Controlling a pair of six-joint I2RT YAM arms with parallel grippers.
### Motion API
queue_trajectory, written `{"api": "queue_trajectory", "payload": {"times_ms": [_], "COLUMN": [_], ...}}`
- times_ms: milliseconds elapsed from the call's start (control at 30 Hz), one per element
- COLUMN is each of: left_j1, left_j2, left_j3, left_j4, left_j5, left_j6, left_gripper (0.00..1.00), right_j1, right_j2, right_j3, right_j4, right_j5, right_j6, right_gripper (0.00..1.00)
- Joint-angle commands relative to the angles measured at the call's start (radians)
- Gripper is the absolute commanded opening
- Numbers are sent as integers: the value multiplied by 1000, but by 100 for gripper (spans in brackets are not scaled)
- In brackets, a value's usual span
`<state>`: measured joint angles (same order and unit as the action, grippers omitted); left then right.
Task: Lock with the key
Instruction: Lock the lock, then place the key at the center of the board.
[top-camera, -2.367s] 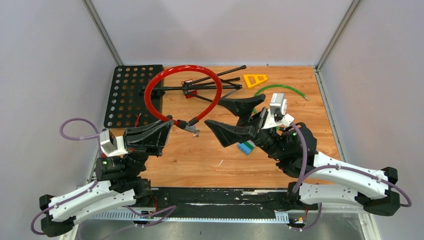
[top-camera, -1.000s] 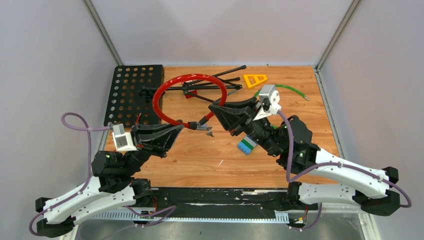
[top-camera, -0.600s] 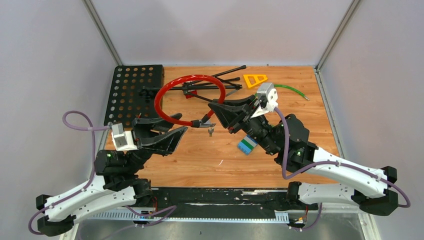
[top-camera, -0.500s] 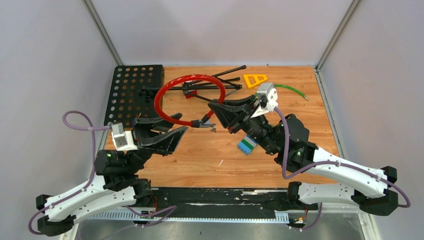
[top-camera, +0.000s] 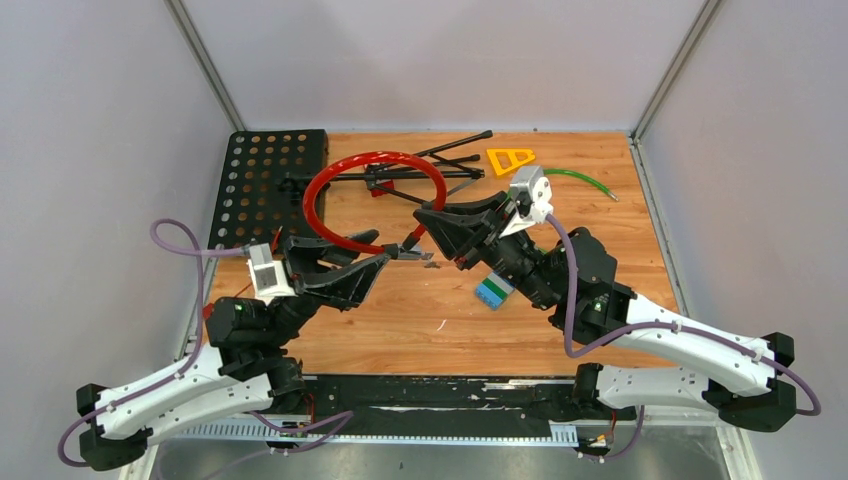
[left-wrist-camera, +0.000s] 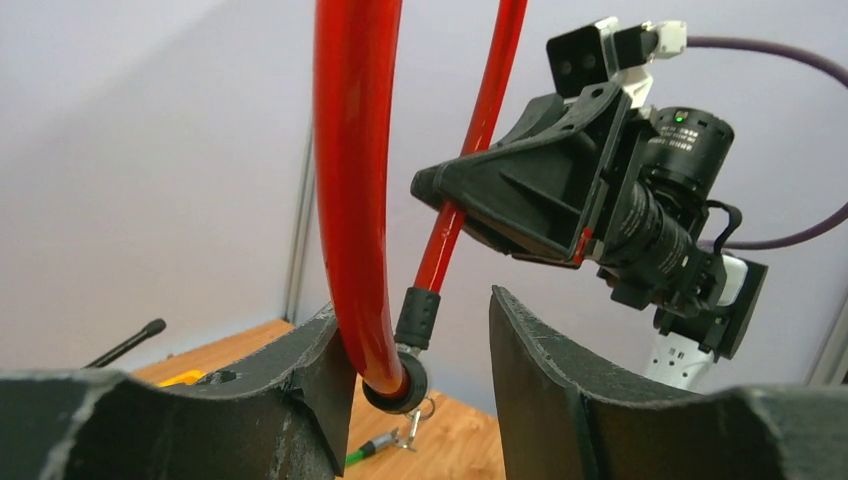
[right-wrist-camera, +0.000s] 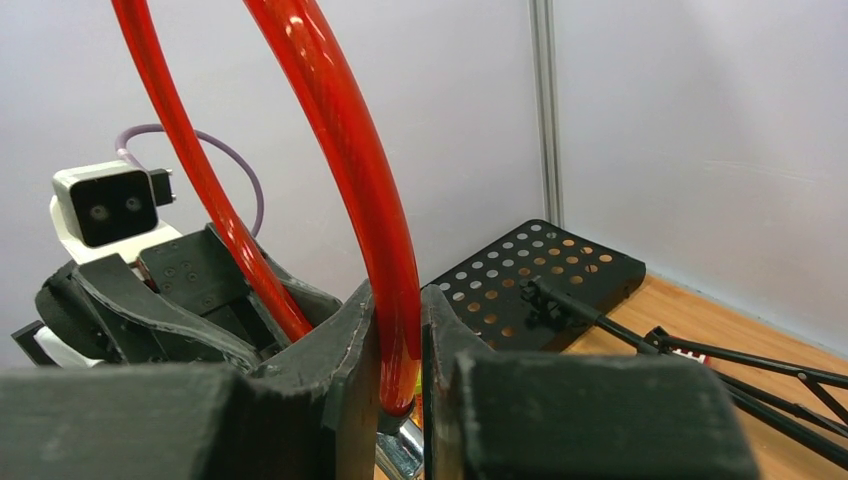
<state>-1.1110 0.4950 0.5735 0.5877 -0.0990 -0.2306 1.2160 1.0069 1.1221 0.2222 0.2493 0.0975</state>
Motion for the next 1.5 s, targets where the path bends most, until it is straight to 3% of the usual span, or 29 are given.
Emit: {"api": "queue_trajectory", "payload": {"times_ms": [0, 200, 333, 467, 533, 633, 767, 900, 1067, 1467], "left_j1": [-2, -1, -1, -1, -2, -1, -1, -1, -1, -1], "left_j2": [13, 17, 21, 22, 23, 22, 8, -11, -24, -15], "left_j3": [-18, -37, -41, -40, -37, -43, -73, -70, -33, 10], "left_j4": [31, 46, 66, 84, 87, 120, 224, 282, 289, 262], "left_j5": [-21, -31, -39, -41, -37, -24, -48, -32, 47, 90], "left_j6": [-23, -37, -48, -52, -50, -47, -67, -67, -65, -80], "left_gripper": [55, 46, 25, 14, 0, 0, 0, 0, 0, 0], "right_j1": [-3, -4, -4, -4, -4, -3, -3, -4, -4, -3], "right_j2": [-34, -40, -45, -46, -43, -36, -41, -76, -135, -159], "right_j3": [53, 54, 46, 40, 43, 45, 14, -48, -94, -98], "right_j4": [83, 83, 75, 63, 51, 32, 4, -24, -85, -171], "right_j5": [-20, -28, -27, -23, -29, -50, -58, -172, -319, -424], "right_j6": [33, 31, 24, 15, 11, -7, -49, -144, -225, -456], "right_gripper": [0, 0, 0, 0, 0, 7, 38, 56, 60, 55]}}
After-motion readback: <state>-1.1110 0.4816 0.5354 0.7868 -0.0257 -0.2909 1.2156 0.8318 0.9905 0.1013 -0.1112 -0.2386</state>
